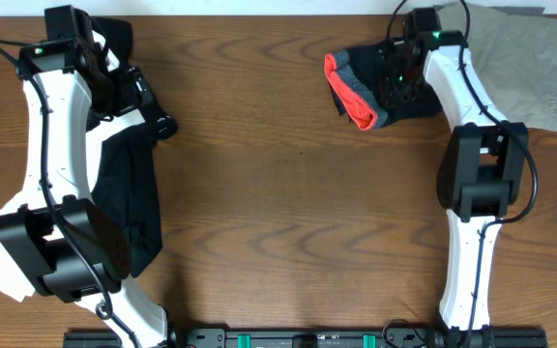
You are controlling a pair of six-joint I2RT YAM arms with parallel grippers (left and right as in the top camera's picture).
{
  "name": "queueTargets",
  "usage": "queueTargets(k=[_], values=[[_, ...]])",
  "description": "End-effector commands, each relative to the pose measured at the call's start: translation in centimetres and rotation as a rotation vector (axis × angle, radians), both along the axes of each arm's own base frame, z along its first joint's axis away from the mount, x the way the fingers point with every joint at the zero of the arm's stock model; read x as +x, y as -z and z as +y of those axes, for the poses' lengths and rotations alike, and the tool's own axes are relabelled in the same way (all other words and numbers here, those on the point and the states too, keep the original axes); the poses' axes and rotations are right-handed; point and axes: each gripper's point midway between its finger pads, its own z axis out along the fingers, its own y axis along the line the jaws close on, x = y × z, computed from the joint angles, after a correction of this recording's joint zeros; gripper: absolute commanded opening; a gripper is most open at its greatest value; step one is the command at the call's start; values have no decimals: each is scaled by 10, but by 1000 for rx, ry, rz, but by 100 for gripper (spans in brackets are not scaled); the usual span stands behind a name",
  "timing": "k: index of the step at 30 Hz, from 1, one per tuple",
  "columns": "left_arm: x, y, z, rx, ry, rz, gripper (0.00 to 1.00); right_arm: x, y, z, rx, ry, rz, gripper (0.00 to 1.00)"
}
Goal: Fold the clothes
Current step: 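Carry the leggings bundle with the right gripper to the top right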
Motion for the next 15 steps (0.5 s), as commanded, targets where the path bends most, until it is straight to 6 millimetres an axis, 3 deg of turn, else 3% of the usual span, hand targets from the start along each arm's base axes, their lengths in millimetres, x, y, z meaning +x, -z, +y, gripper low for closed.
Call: queueTargets(k=[1,6,8,12,15], values=[[-3,5,2,6,-10,21,98,19,-43,4,-33,-18,-90,52],[-3,5,2,6,-10,20,98,24,-93,32,-22,-66,-167,60],[-3,5,2,6,-10,20,98,24,-102,50,-17,-97,-187,62],[-3,5,2,6,-10,21,98,14,-96,89,-37,-167,-179,66],[-3,5,2,6,-10,20,98,7,-87,107,-99,-167,-174,68]])
